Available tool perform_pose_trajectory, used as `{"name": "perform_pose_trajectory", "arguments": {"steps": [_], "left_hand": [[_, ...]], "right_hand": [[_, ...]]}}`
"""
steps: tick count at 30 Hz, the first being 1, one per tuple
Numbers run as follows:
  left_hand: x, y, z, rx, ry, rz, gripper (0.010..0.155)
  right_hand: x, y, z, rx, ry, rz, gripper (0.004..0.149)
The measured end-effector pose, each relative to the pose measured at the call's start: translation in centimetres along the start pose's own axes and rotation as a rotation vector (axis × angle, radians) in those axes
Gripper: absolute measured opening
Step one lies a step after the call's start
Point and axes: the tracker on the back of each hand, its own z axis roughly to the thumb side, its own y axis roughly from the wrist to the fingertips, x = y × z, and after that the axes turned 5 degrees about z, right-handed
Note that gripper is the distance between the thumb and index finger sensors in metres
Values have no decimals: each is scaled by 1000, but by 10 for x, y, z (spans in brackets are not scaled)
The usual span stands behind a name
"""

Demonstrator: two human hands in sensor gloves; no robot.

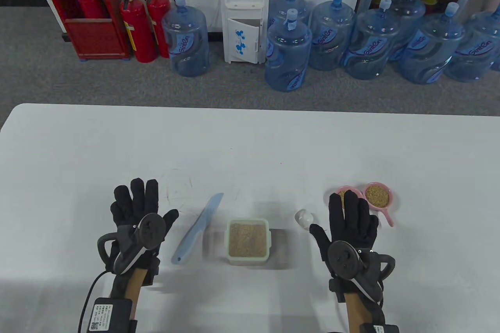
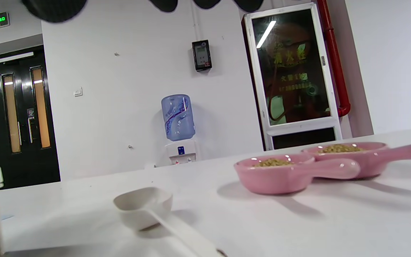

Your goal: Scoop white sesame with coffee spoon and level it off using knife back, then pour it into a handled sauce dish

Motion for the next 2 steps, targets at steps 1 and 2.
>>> {"name": "perform_pose_trajectory", "arguments": {"steps": [1, 2], "left_hand": [[0, 0, 0, 0, 0, -2, 84], [0, 0, 0, 0, -2, -6, 84]], "right_hand": [[0, 0, 0, 0, 2, -1, 82], [0, 0, 0, 1, 8, -3, 82]]}}
